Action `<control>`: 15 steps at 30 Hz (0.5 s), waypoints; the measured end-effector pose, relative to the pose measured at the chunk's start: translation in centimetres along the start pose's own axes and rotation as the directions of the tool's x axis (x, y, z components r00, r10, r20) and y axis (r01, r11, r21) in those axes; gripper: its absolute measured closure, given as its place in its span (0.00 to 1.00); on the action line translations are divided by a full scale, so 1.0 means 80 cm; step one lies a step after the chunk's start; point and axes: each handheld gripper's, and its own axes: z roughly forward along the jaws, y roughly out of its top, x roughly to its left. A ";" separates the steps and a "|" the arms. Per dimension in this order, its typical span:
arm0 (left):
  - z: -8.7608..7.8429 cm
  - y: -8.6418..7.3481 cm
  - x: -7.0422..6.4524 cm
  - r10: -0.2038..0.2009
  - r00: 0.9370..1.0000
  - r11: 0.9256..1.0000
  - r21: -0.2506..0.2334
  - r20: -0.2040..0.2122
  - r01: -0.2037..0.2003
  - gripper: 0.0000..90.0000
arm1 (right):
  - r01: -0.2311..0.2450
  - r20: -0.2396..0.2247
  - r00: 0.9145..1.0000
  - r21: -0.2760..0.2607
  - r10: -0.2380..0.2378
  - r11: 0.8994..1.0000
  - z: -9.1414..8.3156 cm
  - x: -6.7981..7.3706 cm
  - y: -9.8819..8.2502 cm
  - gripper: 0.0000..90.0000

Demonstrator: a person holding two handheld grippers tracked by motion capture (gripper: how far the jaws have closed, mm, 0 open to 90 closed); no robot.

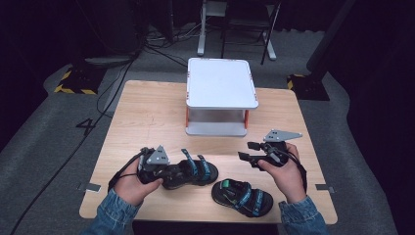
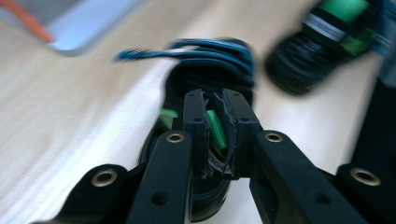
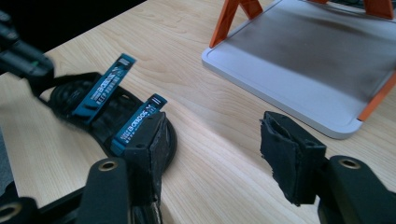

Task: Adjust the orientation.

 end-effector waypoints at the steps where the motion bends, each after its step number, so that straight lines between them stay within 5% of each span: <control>1: 0.003 0.002 -0.013 0.044 0.996 0.999 0.017 0.076 -0.046 0.90 | 0.004 -0.011 1.000 -0.001 -0.004 1.000 0.003 0.001 0.002 0.47; 5: 0.015 0.004 -0.028 0.083 0.984 0.995 0.033 0.157 -0.090 0.90 | 0.012 -0.027 1.000 -0.002 -0.012 1.000 0.010 0.004 0.007 0.46; 10: 0.043 -0.003 -0.031 0.031 0.967 0.999 0.015 0.254 -0.036 0.87 | 0.012 -0.040 0.999 0.003 -0.012 1.000 0.015 0.004 0.008 0.46; 15: 0.048 -0.005 -0.028 0.024 0.966 1.000 0.007 0.258 -0.027 0.78 | 0.003 -0.040 0.999 0.003 -0.003 1.000 0.013 0.002 0.007 0.45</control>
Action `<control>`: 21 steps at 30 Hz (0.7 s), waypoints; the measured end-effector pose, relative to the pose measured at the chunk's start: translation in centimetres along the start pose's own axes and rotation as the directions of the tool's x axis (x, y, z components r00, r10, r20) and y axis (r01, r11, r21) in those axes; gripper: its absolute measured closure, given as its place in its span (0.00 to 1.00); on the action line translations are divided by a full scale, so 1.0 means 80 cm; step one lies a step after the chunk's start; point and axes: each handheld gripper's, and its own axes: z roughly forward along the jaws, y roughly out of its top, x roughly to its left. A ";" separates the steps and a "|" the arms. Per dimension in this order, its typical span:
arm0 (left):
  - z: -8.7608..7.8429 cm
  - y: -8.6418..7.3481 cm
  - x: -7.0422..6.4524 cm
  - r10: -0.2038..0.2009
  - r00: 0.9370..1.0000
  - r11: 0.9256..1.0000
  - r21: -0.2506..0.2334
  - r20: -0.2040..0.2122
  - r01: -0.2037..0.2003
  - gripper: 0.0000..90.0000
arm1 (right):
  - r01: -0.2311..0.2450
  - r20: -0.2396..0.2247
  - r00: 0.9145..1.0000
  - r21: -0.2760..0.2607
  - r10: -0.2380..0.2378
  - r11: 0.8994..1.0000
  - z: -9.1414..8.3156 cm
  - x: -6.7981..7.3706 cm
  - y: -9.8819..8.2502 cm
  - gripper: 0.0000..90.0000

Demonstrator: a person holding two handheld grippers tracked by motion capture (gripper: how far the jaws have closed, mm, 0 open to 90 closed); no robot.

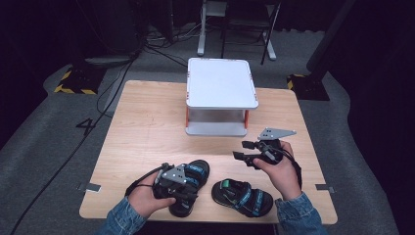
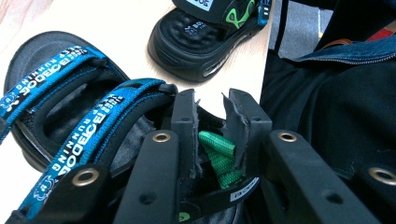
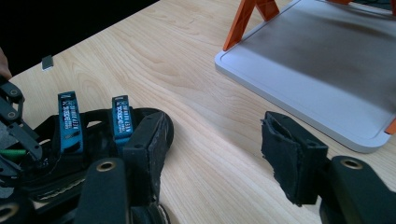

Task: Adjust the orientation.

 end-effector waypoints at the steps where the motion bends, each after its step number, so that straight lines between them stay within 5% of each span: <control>1: -0.002 0.000 0.001 0.002 1.000 1.000 -0.010 -0.016 -0.002 0.78 | 0.000 0.000 1.000 0.000 0.000 1.000 0.000 0.000 0.000 0.45; 2: -0.006 0.000 0.002 -0.001 1.000 1.000 -0.023 -0.027 0.001 0.67 | -0.007 0.004 1.000 -0.004 0.007 1.000 -0.003 -0.001 0.000 0.45; 5: -0.015 0.001 0.003 -0.022 0.999 0.997 -0.072 -0.032 0.020 0.56 | -0.015 0.006 1.000 -0.009 0.015 1.000 -0.004 -0.003 -0.001 0.45; 6: -0.021 0.001 0.005 -0.027 0.996 0.996 -0.088 -0.080 0.020 0.51 | -0.022 0.008 1.000 -0.013 0.022 1.000 -0.005 -0.004 -0.001 0.45; 7: -0.021 0.001 0.005 -0.027 0.996 0.996 -0.088 -0.080 0.020 0.47 | -0.022 0.008 1.000 -0.013 0.022 1.000 -0.005 -0.004 -0.001 0.45; 9: -0.024 0.000 0.011 -0.047 0.987 0.995 -0.092 -0.153 0.033 0.44 | -0.025 0.004 1.000 -0.013 0.025 1.000 -0.006 -0.005 -0.002 0.44; 10: -0.021 -0.003 0.019 -0.056 0.969 0.997 -0.058 -0.242 0.043 0.38 | -0.033 -0.004 0.999 -0.017 0.033 0.999 -0.008 -0.007 -0.003 0.44; 11: -0.019 -0.005 0.023 -0.056 0.963 0.998 -0.037 -0.263 0.048 0.38 | -0.035 0.001 0.999 -0.018 0.035 0.999 -0.010 -0.008 -0.004 0.44; 13: -0.017 -0.006 0.026 -0.056 0.963 0.998 -0.020 -0.265 0.053 0.38 | -0.041 0.008 0.999 -0.019 0.041 0.999 -0.013 -0.010 -0.005 0.44; 16: -0.005 -0.006 0.031 -0.019 0.977 0.997 0.063 -0.213 0.033 0.40 | -0.069 0.026 0.997 -0.038 0.070 0.997 -0.026 -0.016 -0.011 0.44; 19: 0.006 -0.004 0.036 0.009 0.975 0.993 0.119 -0.224 0.018 0.38 | -0.088 0.044 0.995 -0.048 0.090 0.995 -0.035 -0.021 -0.016 0.44; 21: 0.008 -0.003 0.038 0.046 0.963 0.990 0.144 -0.264 -0.008 0.50 | -0.098 0.056 0.993 -0.051 0.101 0.994 -0.040 -0.024 -0.020 0.44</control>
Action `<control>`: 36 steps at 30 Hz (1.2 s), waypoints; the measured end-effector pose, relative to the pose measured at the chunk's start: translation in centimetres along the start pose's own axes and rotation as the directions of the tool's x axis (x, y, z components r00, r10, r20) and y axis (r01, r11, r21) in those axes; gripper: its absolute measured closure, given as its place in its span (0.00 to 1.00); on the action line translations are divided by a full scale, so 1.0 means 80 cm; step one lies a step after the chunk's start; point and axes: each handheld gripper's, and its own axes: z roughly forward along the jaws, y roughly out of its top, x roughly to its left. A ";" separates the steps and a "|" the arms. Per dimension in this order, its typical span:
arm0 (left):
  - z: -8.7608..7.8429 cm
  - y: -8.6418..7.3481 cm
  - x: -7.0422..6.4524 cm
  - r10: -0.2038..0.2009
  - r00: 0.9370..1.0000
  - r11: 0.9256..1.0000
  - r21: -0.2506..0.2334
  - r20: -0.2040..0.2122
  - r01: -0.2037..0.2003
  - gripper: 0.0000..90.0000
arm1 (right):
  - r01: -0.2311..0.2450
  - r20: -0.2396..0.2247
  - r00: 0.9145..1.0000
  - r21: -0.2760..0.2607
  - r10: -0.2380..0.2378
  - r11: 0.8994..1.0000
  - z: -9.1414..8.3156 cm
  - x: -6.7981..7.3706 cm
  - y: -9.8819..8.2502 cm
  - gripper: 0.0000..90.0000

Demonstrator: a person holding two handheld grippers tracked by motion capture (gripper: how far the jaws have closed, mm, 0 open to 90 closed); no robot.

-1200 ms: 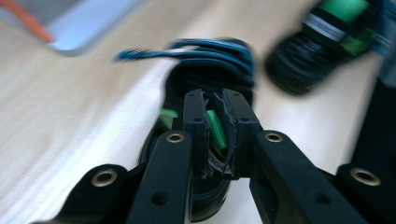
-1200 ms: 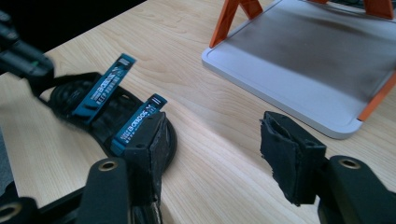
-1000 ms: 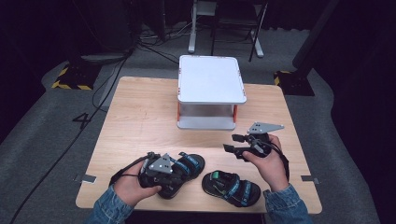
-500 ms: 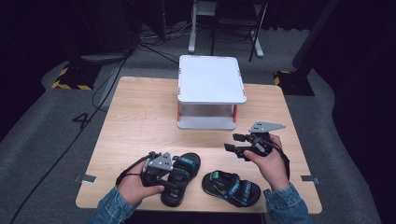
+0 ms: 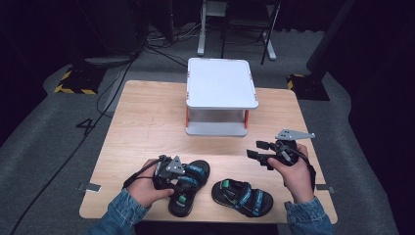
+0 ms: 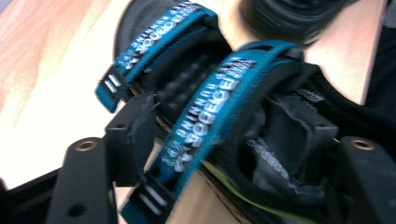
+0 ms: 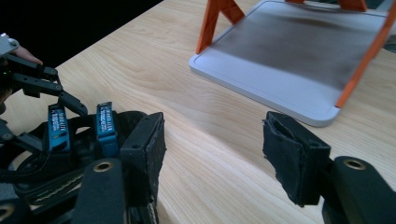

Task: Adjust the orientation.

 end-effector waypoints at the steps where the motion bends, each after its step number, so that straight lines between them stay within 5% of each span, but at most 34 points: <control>1: -0.001 0.001 0.002 -0.004 1.000 1.000 0.012 -0.006 0.004 0.59 | -0.008 0.002 1.000 -0.003 0.008 1.000 -0.002 -0.001 -0.001 0.44; 4: -0.004 0.003 0.005 -0.016 1.000 1.000 -0.002 -0.004 0.016 0.71 | -0.013 0.010 1.000 -0.005 0.013 1.000 -0.007 -0.002 -0.004 0.44; 11: -0.013 0.009 0.023 -0.099 0.995 0.993 -0.065 0.024 0.100 0.81 | -0.032 0.037 0.999 -0.010 0.033 0.999 -0.019 -0.007 -0.012 0.44; 14: -0.018 0.015 0.031 -0.116 0.993 0.986 -0.120 -0.017 0.113 0.81 | -0.042 0.052 0.998 -0.010 0.042 0.999 -0.025 -0.009 -0.016 0.44; 15: -0.023 0.019 0.039 -0.155 0.988 0.973 -0.175 -0.030 0.147 0.81 | -0.049 0.064 0.997 -0.011 0.050 0.999 -0.029 -0.010 -0.020 0.44; 16: -0.023 0.019 0.039 -0.155 0.988 0.973 -0.175 -0.030 0.147 0.81 | -0.049 0.064 0.997 -0.011 0.050 0.999 -0.029 -0.010 -0.020 0.44; 17: -0.024 0.023 0.047 -0.202 0.978 0.956 -0.225 -0.047 0.186 0.81 | -0.059 0.073 0.996 -0.010 0.059 0.998 -0.033 -0.011 -0.024 0.44; 19: -0.024 0.025 0.051 -0.220 0.973 0.950 -0.240 -0.064 0.199 0.81 | -0.065 0.087 0.994 -0.010 0.066 0.998 -0.038 -0.012 -0.028 0.44; 20: -0.021 0.030 0.058 -0.252 0.962 0.941 -0.257 -0.103 0.219 0.81 | -0.068 0.093 0.993 -0.010 0.069 0.998 -0.040 -0.012 -0.030 0.44; 21: -0.021 0.030 0.058 -0.252 0.962 0.941 -0.257 -0.103 0.219 0.81 | -0.068 0.093 0.993 -0.010 0.069 0.998 -0.040 -0.012 -0.030 0.44; 23: -0.012 0.039 0.070 -0.287 0.947 0.929 -0.284 -0.148 0.237 0.81 | -0.083 0.110 0.990 -0.005 0.083 0.997 -0.047 -0.014 -0.039 0.44; 25: -0.008 0.041 0.076 -0.294 0.942 0.925 -0.296 -0.162 0.237 0.81 | -0.094 0.118 0.989 -0.003 0.093 0.996 -0.049 -0.015 -0.042 0.44; 27: 0.005 0.049 0.090 -0.348 0.924 0.898 -0.337 -0.157 0.281 0.81 | -0.113 0.139 0.984 -0.003 0.112 0.994 -0.057 -0.018 -0.052 0.44; 30: 0.016 0.057 0.107 -0.378 0.912 0.879 -0.371 -0.159 0.300 0.81 | -0.128 0.158 0.979 -0.002 0.127 0.992 -0.064 -0.021 -0.061 0.44; 32: 0.019 0.059 0.113 -0.384 0.908 0.876 -0.376 -0.169 0.301 0.81 | -0.137 0.163 0.977 -0.002 0.135 0.991 -0.067 -0.022 -0.063 0.44; 33: 0.027 0.062 0.122 -0.403 0.893 0.866 -0.398 -0.199 0.302 0.81 | -0.144 0.171 0.975 -0.001 0.142 0.990 -0.070 -0.023 -0.068 0.44; 34: 0.027 0.062 0.122 -0.403 0.893 0.866 -0.398 -0.199 0.302 0.81 | -0.150 0.175 0.973 0.002 0.147 0.989 -0.071 -0.024 -0.070 0.44; 35: 0.040 0.063 0.130 -0.434 0.872 0.853 -0.413 -0.225 0.318 0.81 | -0.144 0.180 0.973 0.001 0.142 0.990 -0.071 -0.025 -0.072 0.44; 36: 0.049 0.064 0.133 -0.439 0.864 0.853 -0.417 -0.245 0.315 0.81 | -0.146 0.182 0.973 0.002 0.144 0.989 -0.072 -0.025 -0.072 0.44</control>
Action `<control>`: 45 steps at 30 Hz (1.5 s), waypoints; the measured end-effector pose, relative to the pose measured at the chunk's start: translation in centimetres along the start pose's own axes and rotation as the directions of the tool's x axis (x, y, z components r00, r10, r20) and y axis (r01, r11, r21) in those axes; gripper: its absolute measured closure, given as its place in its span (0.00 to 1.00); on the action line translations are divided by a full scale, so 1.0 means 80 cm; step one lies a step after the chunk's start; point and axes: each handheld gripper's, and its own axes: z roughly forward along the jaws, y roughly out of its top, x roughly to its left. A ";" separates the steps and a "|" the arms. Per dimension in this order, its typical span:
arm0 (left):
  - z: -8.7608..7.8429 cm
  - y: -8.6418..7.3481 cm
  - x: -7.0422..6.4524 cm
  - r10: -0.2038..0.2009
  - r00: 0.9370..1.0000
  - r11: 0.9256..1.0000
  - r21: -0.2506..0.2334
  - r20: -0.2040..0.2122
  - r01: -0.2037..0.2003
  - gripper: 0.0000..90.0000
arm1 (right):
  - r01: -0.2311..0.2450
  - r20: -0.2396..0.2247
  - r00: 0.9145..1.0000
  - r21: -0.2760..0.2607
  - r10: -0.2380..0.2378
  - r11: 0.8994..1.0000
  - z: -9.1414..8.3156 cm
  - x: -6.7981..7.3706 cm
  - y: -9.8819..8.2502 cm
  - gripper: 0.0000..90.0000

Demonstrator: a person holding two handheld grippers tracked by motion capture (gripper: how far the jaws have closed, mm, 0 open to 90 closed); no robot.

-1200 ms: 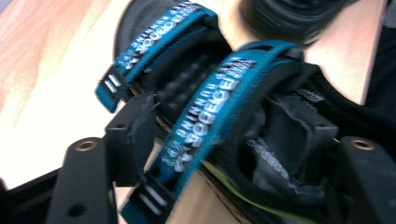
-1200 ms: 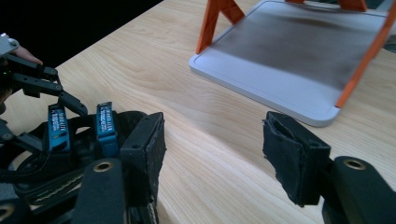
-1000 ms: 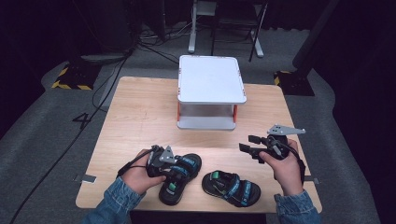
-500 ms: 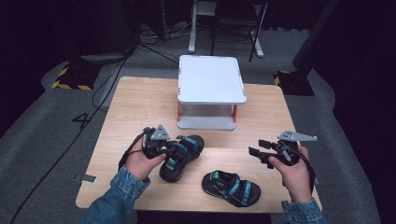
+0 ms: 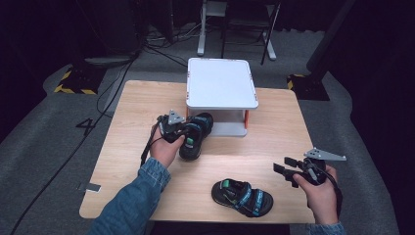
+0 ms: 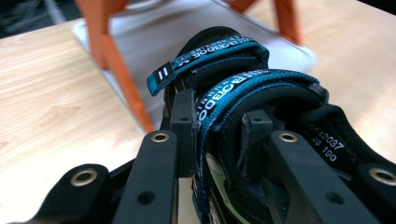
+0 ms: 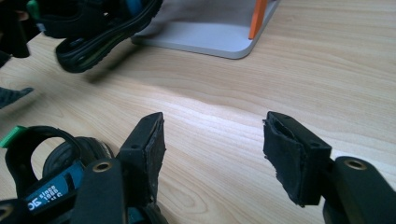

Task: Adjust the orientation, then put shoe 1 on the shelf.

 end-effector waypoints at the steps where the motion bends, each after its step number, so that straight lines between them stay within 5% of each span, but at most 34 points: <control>1: 0.000 0.000 0.000 0.000 1.000 1.000 0.000 0.000 0.000 0.81 | 0.000 0.000 1.000 0.000 0.000 1.000 0.000 0.000 0.000 0.44; 3: 0.023 -0.005 0.003 -0.010 1.000 1.000 -0.006 -0.029 0.010 0.81 | -0.003 -0.001 1.000 0.004 0.003 1.000 -0.001 0.002 -0.001 0.44; 7: 0.033 -0.006 0.006 -0.023 1.000 1.000 -0.010 -0.014 0.022 0.79 | 0.001 -0.002 1.000 0.008 -0.001 1.000 0.000 0.004 -0.003 0.44; 12: 0.032 -0.011 0.003 -0.040 0.999 0.999 0.015 0.020 0.039 0.48 | -0.001 0.001 1.000 0.008 0.001 1.000 0.002 0.001 -0.002 0.44; 14: 0.030 -0.011 0.002 -0.044 0.999 0.999 0.006 0.024 0.044 0.44 | -0.005 -0.003 1.000 0.010 0.005 1.000 0.002 0.002 -0.001 0.44; 17: 0.016 -0.011 0.002 -0.014 0.999 1.000 -0.001 -0.029 0.014 0.36 | 0.019 -0.006 1.000 0.008 -0.019 1.000 0.003 0.006 0.007 0.44; 20: 0.005 -0.009 0.002 0.010 0.999 1.000 0.011 -0.033 -0.010 0.35 | 0.034 -0.004 0.999 0.000 -0.034 0.999 0.001 0.009 0.012 0.44; 22: -0.012 -0.006 0.000 0.010 1.000 0.999 -0.032 -0.011 -0.010 0.32 | 0.042 -0.010 0.999 -0.011 -0.042 0.999 0.000 0.012 0.018 0.44; 27: -0.049 -0.001 -0.008 0.027 0.999 0.999 -0.026 0.045 -0.026 0.31 | 0.047 -0.026 0.999 -0.005 -0.047 0.999 0.009 0.011 0.024 0.43; 33: -0.079 -0.003 -0.022 0.050 0.993 0.997 0.060 0.107 -0.057 0.31 | 0.058 -0.047 0.997 -0.002 -0.058 0.998 0.020 0.012 0.030 0.43; 36: -0.079 -0.012 -0.027 0.047 0.993 0.981 0.183 0.112 -0.067 0.32 | 0.056 -0.053 0.997 0.003 -0.056 0.998 0.023 0.012 0.030 0.43; 37: -0.079 -0.012 -0.027 0.047 0.993 0.981 0.183 0.112 -0.067 0.32 | 0.056 -0.053 0.997 0.003 -0.056 0.998 0.023 0.012 0.030 0.43; 41: -0.071 -0.026 -0.025 0.044 0.989 0.958 0.274 0.140 -0.082 0.31 | 0.054 -0.058 0.997 -0.001 -0.054 0.999 0.025 0.012 0.034 0.43; 45: -0.062 -0.033 -0.027 0.037 0.989 0.957 0.281 0.146 -0.078 0.30 | 0.058 -0.062 0.996 0.008 -0.058 0.998 0.031 0.012 0.035 0.43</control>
